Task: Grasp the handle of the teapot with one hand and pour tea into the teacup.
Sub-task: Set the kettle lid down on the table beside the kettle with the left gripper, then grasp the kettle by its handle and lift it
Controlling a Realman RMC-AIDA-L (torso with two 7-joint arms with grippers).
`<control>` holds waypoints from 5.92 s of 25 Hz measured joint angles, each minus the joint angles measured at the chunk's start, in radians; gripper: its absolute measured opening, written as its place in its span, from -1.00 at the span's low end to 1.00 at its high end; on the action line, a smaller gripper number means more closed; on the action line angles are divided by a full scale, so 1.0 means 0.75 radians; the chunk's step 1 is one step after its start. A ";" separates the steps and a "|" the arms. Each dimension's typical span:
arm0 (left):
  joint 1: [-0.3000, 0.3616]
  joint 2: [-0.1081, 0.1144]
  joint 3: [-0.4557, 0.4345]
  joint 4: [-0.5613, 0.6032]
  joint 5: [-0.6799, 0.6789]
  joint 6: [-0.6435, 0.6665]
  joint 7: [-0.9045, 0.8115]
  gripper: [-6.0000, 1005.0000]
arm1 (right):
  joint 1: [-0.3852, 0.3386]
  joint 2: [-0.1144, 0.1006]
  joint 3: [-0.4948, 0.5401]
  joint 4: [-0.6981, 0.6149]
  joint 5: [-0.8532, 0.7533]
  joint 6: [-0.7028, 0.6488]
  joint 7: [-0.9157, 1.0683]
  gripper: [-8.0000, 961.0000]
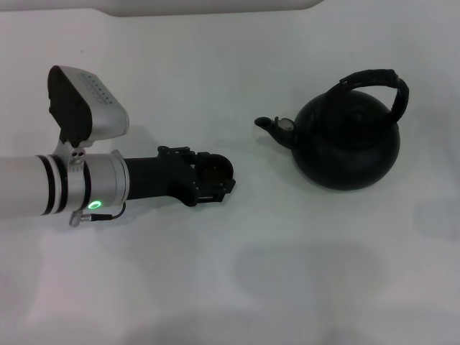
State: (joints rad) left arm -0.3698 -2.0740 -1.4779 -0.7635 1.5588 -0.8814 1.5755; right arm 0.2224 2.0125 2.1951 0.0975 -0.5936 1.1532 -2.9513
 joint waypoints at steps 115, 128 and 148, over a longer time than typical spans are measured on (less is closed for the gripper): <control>0.417 0.001 -0.523 0.210 -0.754 -0.417 1.182 0.72 | -0.444 0.001 -0.426 1.228 -0.849 -0.163 1.057 0.25; 0.412 -0.002 -0.525 0.297 -0.809 -0.433 1.255 0.72 | -0.614 0.009 -0.631 1.671 -1.130 -0.447 1.358 0.24; 0.421 -0.002 -0.527 0.317 -0.839 -0.465 1.257 0.72 | -0.689 0.006 -0.922 1.900 -1.242 -0.628 1.518 0.24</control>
State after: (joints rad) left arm -0.0538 -2.0755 -1.8730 -0.5261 0.9296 -1.2299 2.5181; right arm -0.2943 2.0173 1.5037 1.5223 -1.5251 0.6818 -1.8129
